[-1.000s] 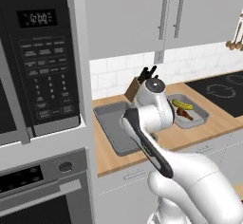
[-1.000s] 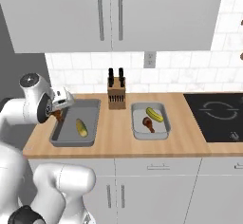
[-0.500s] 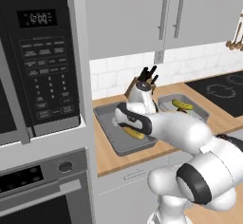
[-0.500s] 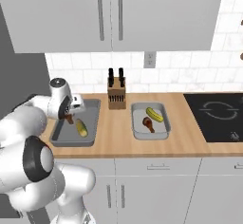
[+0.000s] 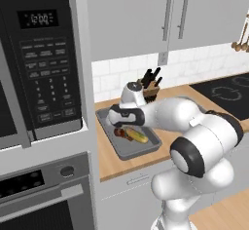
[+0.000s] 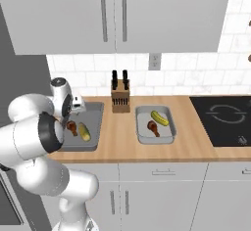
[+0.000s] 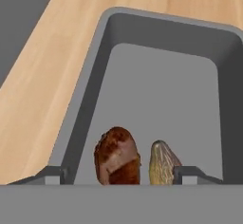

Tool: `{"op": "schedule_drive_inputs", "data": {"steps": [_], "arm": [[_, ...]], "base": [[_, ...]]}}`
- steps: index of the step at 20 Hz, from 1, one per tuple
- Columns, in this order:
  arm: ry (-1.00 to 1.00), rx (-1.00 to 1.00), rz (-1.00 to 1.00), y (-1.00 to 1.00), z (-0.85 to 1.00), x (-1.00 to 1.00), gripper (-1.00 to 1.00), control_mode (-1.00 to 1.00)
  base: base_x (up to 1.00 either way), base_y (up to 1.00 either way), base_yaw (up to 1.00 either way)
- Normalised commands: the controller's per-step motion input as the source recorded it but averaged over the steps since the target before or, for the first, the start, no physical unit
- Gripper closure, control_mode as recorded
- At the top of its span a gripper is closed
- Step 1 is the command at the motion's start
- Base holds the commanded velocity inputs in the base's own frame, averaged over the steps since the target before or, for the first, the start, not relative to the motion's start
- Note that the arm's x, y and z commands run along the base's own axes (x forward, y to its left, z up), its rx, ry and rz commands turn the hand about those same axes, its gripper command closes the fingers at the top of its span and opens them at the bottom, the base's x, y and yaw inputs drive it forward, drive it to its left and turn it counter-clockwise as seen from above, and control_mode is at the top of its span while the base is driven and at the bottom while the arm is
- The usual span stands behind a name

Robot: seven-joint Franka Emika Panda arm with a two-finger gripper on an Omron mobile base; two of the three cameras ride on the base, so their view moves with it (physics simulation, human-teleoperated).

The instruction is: Place one cucumber and one chicken drumstick in each tupperware on the nearby counter, to pack two identical lunches.

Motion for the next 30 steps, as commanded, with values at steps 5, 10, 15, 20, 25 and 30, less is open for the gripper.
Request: {"op": "schedule_drive_inputs", "data": {"steps": [5,10,15,20,25,30], "arm": [[0.00,0.00,-0.01,-0.01,0.00,-0.25,-1.00,-1.00],[-0.22,0.19,-0.02,-0.92,0.79,-1.00,-1.00,-1.00],[-0.40,0.20,0.00,-1.00,1.00,-1.00,-1.00,-1.00],[-0.44,0.13,0.00,-1.00,1.00,-1.00,-1.00,-1.00],[-0.43,0.18,0.14,-0.99,1.00,-0.97,-1.00,-1.00],[-0.20,0.11,0.03,-0.20,0.24,-0.29,-1.00,-1.00]], "base": [[0.00,0.00,0.00],[0.00,0.00,0.00],[0.00,0.00,0.00],[0.00,0.00,0.00],[0.00,0.00,0.00],[0.00,0.00,0.00]]}}
